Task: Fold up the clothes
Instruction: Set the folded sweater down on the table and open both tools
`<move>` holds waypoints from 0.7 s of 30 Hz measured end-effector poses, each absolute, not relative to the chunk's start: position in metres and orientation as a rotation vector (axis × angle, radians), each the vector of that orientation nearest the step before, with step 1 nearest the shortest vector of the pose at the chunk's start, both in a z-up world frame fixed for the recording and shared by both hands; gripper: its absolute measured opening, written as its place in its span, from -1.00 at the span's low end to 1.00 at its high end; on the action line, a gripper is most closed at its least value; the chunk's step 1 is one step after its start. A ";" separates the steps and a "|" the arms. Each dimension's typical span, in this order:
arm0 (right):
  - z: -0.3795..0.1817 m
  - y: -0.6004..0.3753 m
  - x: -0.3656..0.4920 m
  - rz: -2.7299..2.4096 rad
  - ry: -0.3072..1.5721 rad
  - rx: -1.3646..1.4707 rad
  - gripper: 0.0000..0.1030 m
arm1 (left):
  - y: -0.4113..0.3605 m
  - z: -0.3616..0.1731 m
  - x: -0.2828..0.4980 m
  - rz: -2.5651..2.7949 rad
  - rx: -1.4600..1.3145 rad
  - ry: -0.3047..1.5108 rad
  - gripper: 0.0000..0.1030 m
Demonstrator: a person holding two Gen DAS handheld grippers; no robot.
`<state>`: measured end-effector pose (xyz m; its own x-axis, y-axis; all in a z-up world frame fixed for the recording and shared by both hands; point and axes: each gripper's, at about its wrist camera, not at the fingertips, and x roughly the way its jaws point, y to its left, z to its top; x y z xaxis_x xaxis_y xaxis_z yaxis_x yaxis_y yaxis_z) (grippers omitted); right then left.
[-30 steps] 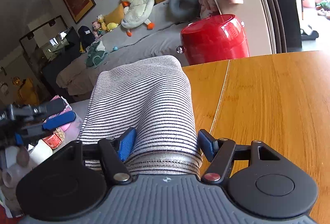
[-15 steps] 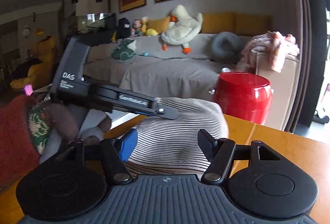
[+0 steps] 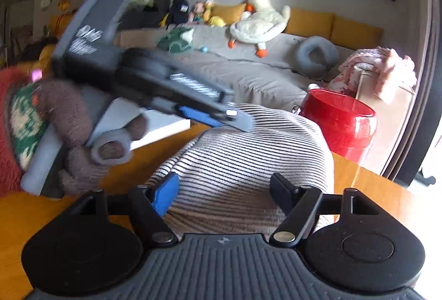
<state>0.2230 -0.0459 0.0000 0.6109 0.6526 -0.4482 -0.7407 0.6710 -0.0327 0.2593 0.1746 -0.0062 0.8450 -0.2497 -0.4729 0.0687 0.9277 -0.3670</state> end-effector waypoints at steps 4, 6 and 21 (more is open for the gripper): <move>0.007 -0.086 0.210 0.777 0.475 -0.074 1.00 | 0.165 0.009 0.203 -0.108 -0.305 0.501 0.45; 0.006 -0.105 0.204 0.738 0.513 -0.008 1.00 | 0.158 0.008 0.176 -0.084 -0.316 0.519 0.61; -0.034 -0.163 0.168 0.276 0.744 -0.091 1.00 | 0.071 -0.036 0.087 0.142 -0.134 0.711 1.00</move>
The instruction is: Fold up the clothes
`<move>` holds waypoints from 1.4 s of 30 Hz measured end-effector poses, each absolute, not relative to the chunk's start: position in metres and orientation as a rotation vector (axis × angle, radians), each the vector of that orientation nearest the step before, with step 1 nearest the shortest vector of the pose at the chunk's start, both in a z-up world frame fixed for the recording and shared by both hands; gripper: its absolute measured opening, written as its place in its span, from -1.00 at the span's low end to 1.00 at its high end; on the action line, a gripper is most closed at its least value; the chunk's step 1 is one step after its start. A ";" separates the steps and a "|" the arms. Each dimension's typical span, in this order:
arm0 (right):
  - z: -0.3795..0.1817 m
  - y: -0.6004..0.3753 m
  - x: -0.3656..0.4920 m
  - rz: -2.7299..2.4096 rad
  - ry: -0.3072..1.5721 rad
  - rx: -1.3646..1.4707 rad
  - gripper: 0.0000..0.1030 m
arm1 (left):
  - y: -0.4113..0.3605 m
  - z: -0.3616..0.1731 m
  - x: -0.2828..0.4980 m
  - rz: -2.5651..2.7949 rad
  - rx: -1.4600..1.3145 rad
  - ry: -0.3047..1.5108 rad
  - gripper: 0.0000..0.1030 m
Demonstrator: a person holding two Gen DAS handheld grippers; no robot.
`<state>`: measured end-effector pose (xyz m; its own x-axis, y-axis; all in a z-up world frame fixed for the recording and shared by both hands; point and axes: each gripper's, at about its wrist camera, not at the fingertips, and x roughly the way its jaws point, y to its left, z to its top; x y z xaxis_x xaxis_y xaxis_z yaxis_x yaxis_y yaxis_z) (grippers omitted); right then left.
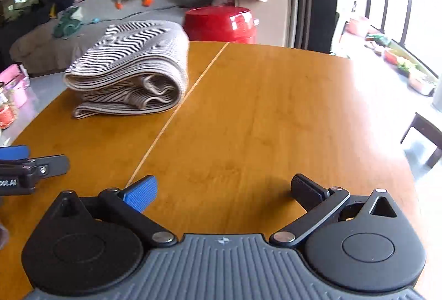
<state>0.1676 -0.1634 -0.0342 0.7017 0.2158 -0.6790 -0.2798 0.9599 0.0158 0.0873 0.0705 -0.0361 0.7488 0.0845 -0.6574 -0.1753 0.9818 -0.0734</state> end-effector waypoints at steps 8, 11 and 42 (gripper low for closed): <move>-0.037 -0.168 0.171 0.255 0.736 -0.089 1.00 | 0.068 -0.036 0.094 0.181 -0.124 0.709 1.00; -0.036 -0.166 0.171 0.255 0.734 -0.090 1.00 | 0.067 -0.036 0.094 0.185 -0.118 0.712 1.00; -0.037 -0.159 0.172 0.254 0.730 -0.092 1.00 | 0.061 -0.036 0.100 0.249 -0.097 0.730 1.00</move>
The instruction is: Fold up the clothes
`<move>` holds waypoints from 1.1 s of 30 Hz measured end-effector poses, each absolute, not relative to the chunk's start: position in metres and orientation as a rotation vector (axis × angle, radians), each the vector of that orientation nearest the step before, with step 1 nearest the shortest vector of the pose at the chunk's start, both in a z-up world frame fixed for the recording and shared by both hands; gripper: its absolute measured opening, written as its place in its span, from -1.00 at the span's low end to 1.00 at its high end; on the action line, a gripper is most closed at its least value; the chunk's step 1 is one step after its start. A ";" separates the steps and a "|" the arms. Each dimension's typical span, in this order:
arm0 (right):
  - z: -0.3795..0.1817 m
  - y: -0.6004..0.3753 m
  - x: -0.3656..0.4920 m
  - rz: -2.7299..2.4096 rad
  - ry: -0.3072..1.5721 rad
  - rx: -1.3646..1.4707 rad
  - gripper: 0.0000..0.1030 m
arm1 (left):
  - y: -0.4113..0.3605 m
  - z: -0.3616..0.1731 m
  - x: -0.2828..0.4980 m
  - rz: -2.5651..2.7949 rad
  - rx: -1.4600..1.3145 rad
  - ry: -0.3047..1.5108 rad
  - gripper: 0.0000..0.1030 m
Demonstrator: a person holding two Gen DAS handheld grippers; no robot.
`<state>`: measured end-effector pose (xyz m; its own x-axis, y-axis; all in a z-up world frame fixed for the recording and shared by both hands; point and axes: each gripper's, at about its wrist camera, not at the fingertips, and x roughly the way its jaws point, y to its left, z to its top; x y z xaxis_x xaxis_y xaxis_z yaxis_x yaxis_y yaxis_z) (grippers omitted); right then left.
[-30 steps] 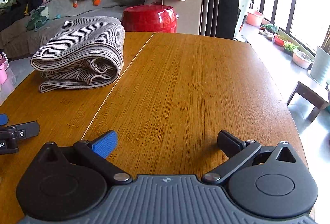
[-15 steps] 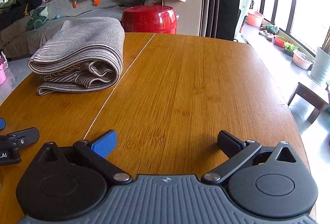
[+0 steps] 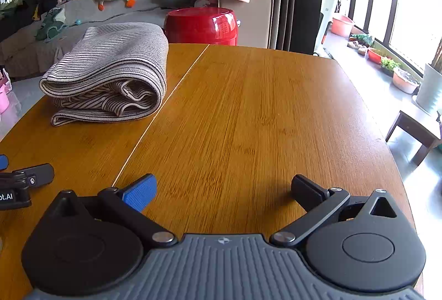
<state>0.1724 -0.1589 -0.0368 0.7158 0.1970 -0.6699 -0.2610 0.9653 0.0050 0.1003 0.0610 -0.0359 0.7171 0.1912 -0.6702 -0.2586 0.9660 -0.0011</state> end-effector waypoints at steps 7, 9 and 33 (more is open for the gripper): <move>-0.037 -0.159 0.173 0.256 0.730 -0.092 1.00 | 0.063 -0.036 0.102 0.265 -0.102 0.730 1.00; -0.037 -0.159 0.173 0.256 0.730 -0.092 1.00 | 0.063 -0.036 0.102 0.265 -0.102 0.730 1.00; -0.037 -0.156 0.171 0.301 0.728 -0.109 1.00 | 0.063 -0.036 0.103 0.265 -0.102 0.729 1.00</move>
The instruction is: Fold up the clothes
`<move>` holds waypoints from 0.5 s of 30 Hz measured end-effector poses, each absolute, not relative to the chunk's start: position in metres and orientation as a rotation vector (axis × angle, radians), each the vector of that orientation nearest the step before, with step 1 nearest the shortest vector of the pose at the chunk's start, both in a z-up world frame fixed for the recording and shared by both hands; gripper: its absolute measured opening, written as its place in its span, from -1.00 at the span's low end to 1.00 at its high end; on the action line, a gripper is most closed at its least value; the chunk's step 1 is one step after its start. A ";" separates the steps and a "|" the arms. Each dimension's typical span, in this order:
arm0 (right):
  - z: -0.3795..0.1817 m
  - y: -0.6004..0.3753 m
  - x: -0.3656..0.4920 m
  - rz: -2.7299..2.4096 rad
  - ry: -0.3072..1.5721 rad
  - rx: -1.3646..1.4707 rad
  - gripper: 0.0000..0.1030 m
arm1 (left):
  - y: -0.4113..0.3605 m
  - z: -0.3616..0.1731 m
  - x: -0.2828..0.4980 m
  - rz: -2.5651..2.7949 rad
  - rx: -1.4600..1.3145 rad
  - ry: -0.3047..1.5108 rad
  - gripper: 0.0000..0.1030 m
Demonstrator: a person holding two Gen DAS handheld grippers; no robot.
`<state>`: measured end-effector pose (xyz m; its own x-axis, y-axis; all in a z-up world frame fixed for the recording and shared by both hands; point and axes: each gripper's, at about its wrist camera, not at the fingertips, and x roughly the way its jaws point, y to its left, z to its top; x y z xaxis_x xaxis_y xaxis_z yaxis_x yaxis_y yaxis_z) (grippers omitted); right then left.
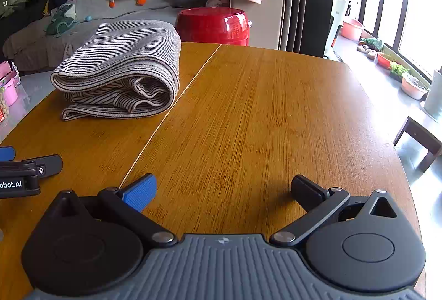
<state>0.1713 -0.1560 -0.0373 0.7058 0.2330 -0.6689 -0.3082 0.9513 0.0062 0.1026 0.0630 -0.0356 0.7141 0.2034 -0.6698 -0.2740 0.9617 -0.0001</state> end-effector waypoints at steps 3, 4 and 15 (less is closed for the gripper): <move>-0.037 -0.156 0.171 0.301 0.728 -0.109 1.00 | 0.063 -0.036 0.103 0.265 -0.102 0.729 1.00; -0.037 -0.156 0.171 0.301 0.728 -0.109 1.00 | 0.063 -0.036 0.103 0.265 -0.102 0.729 1.00; -0.037 -0.156 0.170 0.301 0.728 -0.108 1.00 | 0.063 -0.036 0.102 0.265 -0.103 0.728 1.00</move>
<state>0.1705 -0.1556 -0.0373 0.7061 0.2327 -0.6688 -0.3074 0.9516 0.0065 0.1022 0.0629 -0.0358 0.7150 0.2031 -0.6690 -0.2744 0.9616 -0.0014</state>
